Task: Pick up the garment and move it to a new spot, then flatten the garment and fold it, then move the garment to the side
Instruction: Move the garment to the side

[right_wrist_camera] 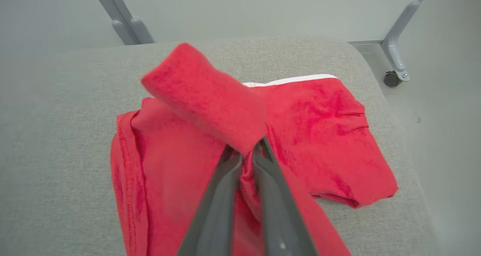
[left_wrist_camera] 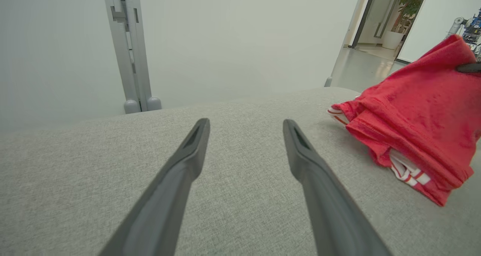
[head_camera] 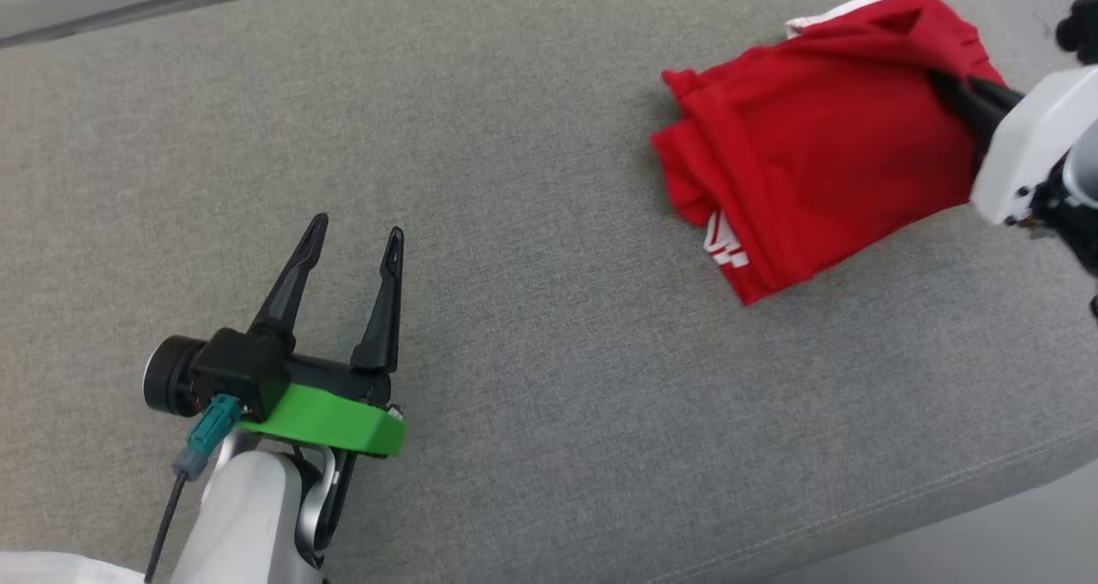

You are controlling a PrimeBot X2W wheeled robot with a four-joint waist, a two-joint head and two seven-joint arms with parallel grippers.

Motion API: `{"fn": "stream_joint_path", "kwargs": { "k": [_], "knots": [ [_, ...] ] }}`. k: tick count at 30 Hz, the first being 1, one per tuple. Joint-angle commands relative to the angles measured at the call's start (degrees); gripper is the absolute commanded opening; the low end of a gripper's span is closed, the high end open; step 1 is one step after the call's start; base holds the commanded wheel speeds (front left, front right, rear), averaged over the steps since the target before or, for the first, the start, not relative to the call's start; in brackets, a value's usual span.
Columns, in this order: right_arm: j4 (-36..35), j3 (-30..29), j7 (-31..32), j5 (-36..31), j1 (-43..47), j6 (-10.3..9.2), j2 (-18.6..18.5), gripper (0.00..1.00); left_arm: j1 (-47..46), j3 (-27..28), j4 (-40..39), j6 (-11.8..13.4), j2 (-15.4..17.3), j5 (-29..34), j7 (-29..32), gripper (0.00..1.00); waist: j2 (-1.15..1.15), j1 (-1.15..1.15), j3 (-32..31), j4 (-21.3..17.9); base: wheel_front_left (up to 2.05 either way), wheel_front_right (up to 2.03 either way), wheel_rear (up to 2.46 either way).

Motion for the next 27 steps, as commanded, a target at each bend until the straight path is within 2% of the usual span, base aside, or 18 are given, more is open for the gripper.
{"fn": "stream_joint_path", "kwargs": {
  "k": [1,7,12,18,21,22,23,24,27],
  "knots": [
    [0.4,-0.3,0.9,0.9,-2.0,-0.02,-1.6,0.0,-1.4,0.3,-0.2,-0.1,0.7,0.8,-0.1,1.0,0.0,0.0,6.0,4.0,0.0,0.0,0.0],
    [3.5,0.1,1.0,0.9,-6.6,-0.02,-9.8,0.0,-2.9,0.6,0.2,-0.1,0.6,0.0,-0.1,1.0,0.0,0.0,9.2,5.5,0.0,0.0,0.0],
    [8.0,-0.2,-0.2,0.6,-9.3,-0.02,-13.8,0.0,-4.1,1.1,-0.1,0.0,0.8,0.0,-0.1,1.0,0.0,0.0,11.1,6.5,0.0,0.0,0.0],
    [16.4,0.2,-2.6,-1.4,-11.5,-0.03,-15.4,0.0,-4.9,0.9,-0.2,0.0,0.7,0.2,-0.1,1.0,0.0,0.0,12.2,7.5,0.0,0.0,0.0],
    [20.5,-0.1,-5.2,-3.3,-12.4,-0.04,-14.8,0.0,-5.0,1.1,-0.1,0.0,0.5,-0.2,-0.1,1.0,0.0,0.0,12.2,8.0,0.0,0.0,0.0],
    [21.9,-0.3,-6.5,-4.4,-12.8,-0.05,-14.4,0.3,-5.0,1.2,0.0,0.0,0.4,-0.3,-0.1,1.0,0.0,0.0,12.0,8.1,0.0,0.0,0.0],
    [23.0,-0.3,-7.4,-5.1,-12.8,-0.04,-14.0,0.48,-5.0,1.3,0.2,0.0,0.3,-0.4,-0.1,1.0,0.0,0.0,11.6,8.2,0.0,0.0,0.0],
    [24.3,-0.5,-8.5,-6.2,-12.9,-0.04,-13.6,1.0,-4.8,1.4,0.3,0.0,0.1,-0.4,-0.1,1.0,0.0,0.0,11.1,8.3,0.0,0.0,0.0],
    [26.9,-0.8,-11.1,-8.5,-13.0,-0.04,-12.3,1.0,-3.9,1.7,0.7,0.0,-0.1,-0.6,-0.1,1.0,0.0,0.0,9.2,8.5,0.0,0.0,0.0]
  ]
}}
